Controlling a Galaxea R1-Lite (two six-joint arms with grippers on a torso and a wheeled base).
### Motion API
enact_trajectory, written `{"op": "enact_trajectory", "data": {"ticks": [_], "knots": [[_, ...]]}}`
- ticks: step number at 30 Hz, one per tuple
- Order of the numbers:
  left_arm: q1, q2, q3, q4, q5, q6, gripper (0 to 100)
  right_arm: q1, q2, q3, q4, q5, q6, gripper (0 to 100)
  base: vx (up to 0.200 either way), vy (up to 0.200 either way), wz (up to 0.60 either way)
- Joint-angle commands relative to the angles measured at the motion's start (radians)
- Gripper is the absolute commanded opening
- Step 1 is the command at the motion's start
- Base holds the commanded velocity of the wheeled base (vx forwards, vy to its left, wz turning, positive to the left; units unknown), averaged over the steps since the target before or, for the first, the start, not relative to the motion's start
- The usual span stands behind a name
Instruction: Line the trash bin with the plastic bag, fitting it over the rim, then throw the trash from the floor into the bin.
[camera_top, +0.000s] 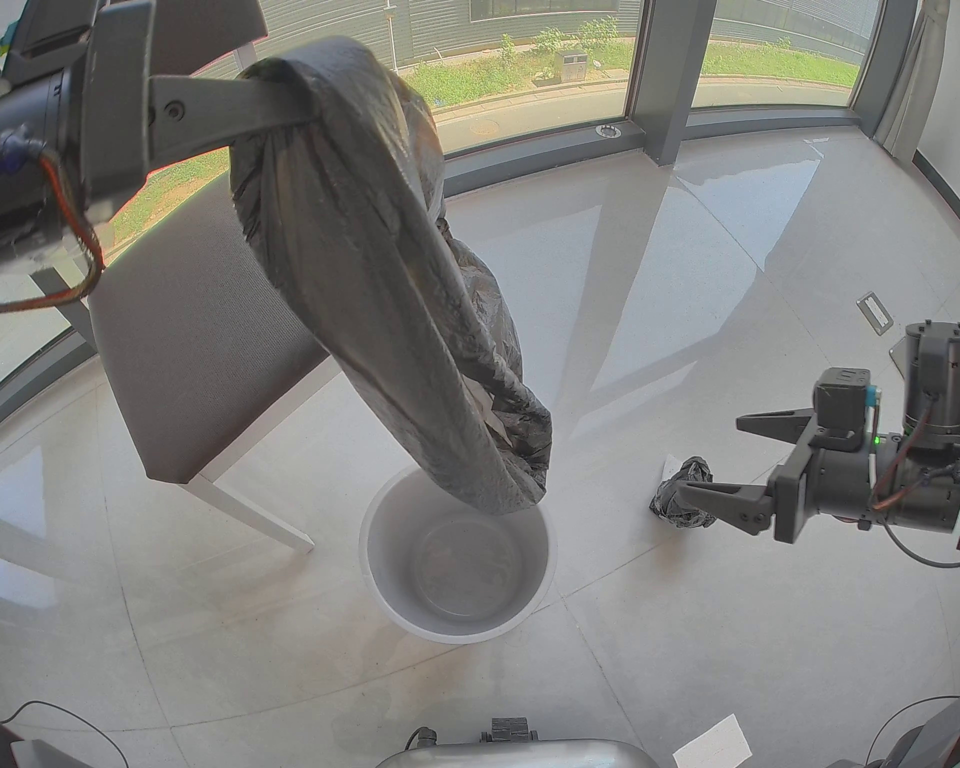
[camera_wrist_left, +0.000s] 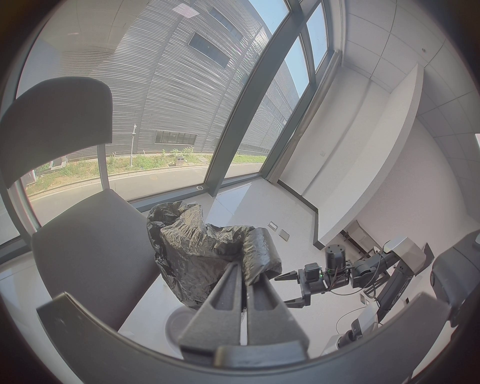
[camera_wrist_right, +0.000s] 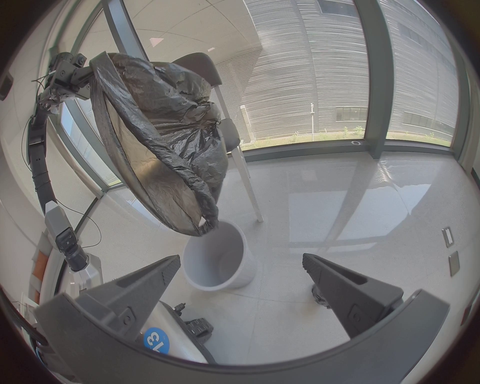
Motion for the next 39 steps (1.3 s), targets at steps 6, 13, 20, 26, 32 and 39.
{"op": "enact_trajectory", "data": {"ticks": [6, 13, 20, 26, 32, 39], "knots": [[-0.005, 0.022, -0.03, -0.001, 0.026, -0.003, 0, 0.1, 0.227, -0.173, -0.012, -0.006, 0.019, 100, 0.0, 0.0, 0.0], [-0.005, 0.036, -0.055, -0.004, 0.026, -0.006, 0, 0.129, 0.316, -0.267, -0.022, -0.012, 0.067, 100, 0.0, 0.0, 0.0], [-0.019, 0.05, -0.082, -0.004, 0.026, -0.009, 0, 0.151, 0.386, -0.321, -0.038, -0.012, 0.07, 100, 0.0, 0.0, 0.0], [-0.048, 0.06, -0.099, -0.007, 0.026, -0.01, 0, 0.152, 0.454, -0.376, -0.067, -0.014, 0.075, 100, 0.0, 0.0, 0.0], [-0.082, 0.074, -0.109, -0.033, 0.027, -0.012, 0, 0.148, 0.484, -0.43, -0.07, -0.014, 0.116, 100, 0.0, 0.0, 0.0], [-0.086, 0.084, -0.109, -0.052, 0.027, -0.015, 0, 0.149, 0.521, -0.473, -0.072, -0.017, 0.117, 100, 0.0, 0.0, 0.0]]}}
